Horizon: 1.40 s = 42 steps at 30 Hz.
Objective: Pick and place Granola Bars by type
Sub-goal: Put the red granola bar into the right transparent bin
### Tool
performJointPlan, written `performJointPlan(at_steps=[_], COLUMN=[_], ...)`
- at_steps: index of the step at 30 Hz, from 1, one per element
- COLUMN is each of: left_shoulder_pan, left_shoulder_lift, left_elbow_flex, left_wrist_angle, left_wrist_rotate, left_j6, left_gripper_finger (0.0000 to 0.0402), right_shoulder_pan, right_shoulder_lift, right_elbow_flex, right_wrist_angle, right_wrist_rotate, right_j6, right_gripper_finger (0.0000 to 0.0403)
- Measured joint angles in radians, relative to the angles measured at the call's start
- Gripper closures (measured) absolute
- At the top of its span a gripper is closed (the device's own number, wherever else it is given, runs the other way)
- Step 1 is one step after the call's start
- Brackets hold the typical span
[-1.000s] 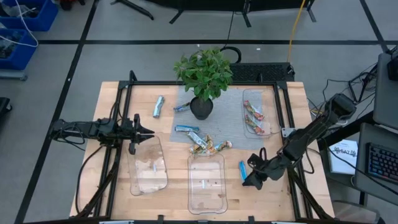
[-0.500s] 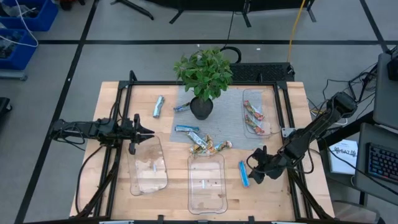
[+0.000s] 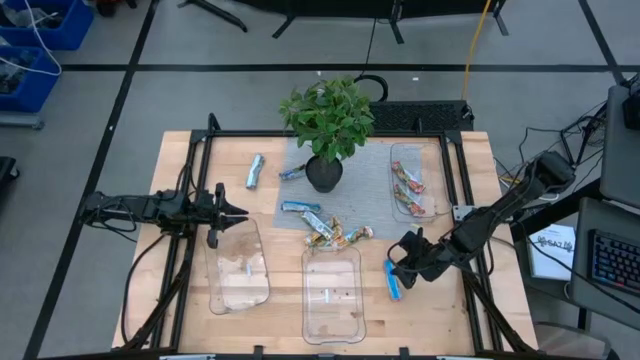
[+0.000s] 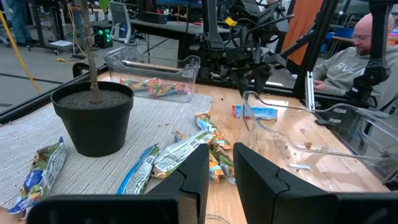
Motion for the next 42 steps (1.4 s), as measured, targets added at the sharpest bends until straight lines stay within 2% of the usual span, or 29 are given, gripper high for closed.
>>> performJointPlan(at_steps=[25,37,42], left_shoulder_pan=[0.000,0.000,0.000], left_shoulder_lift=[0.000,0.000,0.000], left_elbow_flex=[0.000,0.000,0.000], left_wrist_angle=[0.000,0.000,0.000], left_wrist_rotate=[0.001,0.000,0.000], left_j6=[0.000,0.000,0.000], left_gripper_finger=[0.0325,0.0325,0.0325], right_shoulder_pan=[-0.017,-0.020,-0.025], right_shoulder_lift=[0.109,0.133,0.133], right_elbow_flex=[0.000,0.000,0.000], right_wrist_angle=[0.113,0.111,0.111], right_wrist_rotate=[-0.030,-0.026,-0.027], right_j6=[-0.014,-0.006,-0.005], right_gripper_finger=[0.0234,0.0234,0.0255])
